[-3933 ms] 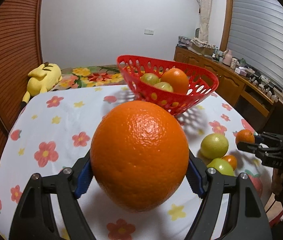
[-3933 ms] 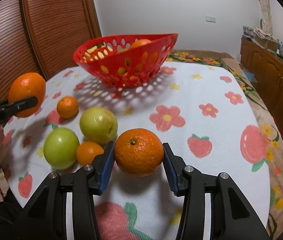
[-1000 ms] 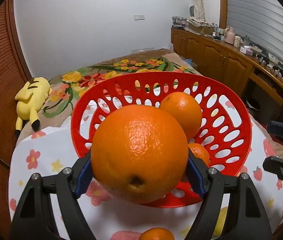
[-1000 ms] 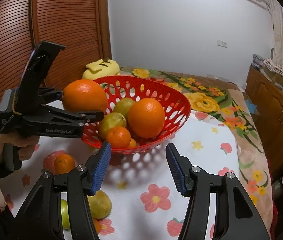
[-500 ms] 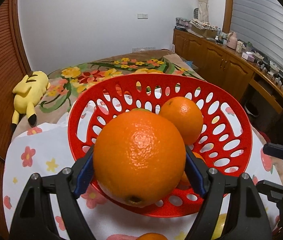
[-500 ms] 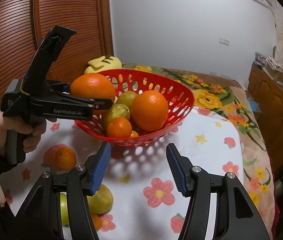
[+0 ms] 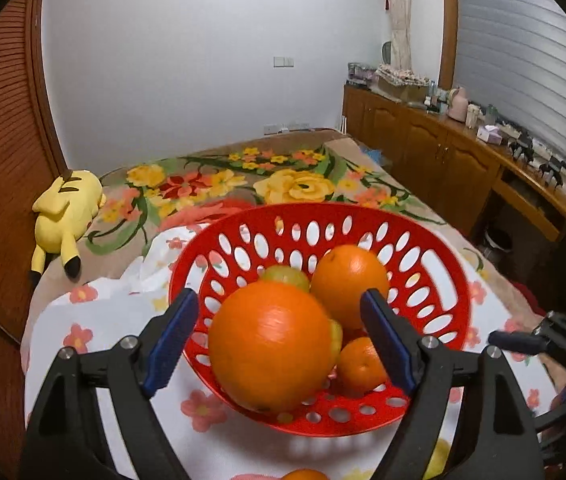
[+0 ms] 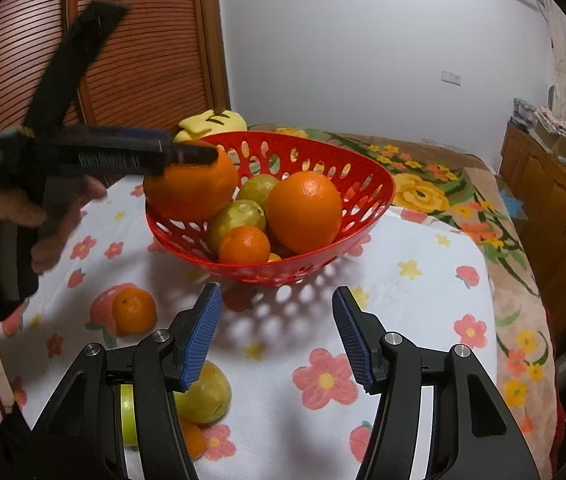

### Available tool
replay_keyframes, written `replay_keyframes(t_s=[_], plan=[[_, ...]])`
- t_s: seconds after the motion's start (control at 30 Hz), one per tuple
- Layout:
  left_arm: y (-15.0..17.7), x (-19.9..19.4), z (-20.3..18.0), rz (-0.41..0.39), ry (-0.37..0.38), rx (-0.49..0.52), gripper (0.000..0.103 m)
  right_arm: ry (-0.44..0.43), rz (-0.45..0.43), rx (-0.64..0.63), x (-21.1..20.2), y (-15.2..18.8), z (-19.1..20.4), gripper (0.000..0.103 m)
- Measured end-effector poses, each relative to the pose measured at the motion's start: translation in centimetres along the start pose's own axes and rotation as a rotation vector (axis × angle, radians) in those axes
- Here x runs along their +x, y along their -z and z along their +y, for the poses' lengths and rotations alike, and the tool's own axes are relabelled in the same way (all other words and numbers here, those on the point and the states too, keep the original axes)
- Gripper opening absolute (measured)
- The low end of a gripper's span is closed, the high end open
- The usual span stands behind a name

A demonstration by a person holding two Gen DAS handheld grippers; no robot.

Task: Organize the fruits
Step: 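Close the left tool on a green apple while the right tool grasps a mandarin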

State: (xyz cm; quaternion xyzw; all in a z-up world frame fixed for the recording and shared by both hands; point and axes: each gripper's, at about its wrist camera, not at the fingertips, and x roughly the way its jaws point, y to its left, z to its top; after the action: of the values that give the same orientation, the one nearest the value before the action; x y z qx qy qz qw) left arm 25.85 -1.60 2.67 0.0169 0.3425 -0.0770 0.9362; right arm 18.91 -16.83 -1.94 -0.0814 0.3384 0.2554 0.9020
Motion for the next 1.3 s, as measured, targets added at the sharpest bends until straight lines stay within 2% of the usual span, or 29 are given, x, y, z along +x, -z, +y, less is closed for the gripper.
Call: replay_keyframes(t_s=[0.2, 0.33, 0.57, 0.73, 0.93, 1.13, 1.3], plan=[[0.7, -2.7, 0.0, -0.069, 0.003, 0.002, 0.083, -0.008, -0.015, 0.009, -0.6, 0.2, 0.2, 0.059], [2.6, -4.5, 0.0, -0.100, 0.020, 0.002, 0.083, -0.007, -0.032, 0.021, -1.0, 0.7, 0.7, 0.059], [6.3, -6.7, -0.1, -0.121, 0.055, 0.008, 0.083, -0.018, -0.052, 0.059, -2.1, 2.1, 1.6, 0.060], [9.4, -7.5, 0.0, -0.119, 0.092, -0.031, 0.083, -0.036, -0.060, 0.085, -2.9, 3.0, 2.3, 0.060], [12.5, -8.7, -0.1, -0.153, 0.050, -0.068, 0.083, -0.043, -0.053, 0.091, -3.7, 5.1, 3.3, 0.060], [14.6, -9.2, 0.5, -0.154, 0.015, -0.077, 0.083, -0.039, -0.019, 0.099, -3.5, 7.4, 3.8, 0.060], [16.2, -8.8, 0.9, -0.138, 0.009, -0.090, 0.083, -0.057, 0.027, 0.107, -2.6, 9.0, 4.0, 0.055]])
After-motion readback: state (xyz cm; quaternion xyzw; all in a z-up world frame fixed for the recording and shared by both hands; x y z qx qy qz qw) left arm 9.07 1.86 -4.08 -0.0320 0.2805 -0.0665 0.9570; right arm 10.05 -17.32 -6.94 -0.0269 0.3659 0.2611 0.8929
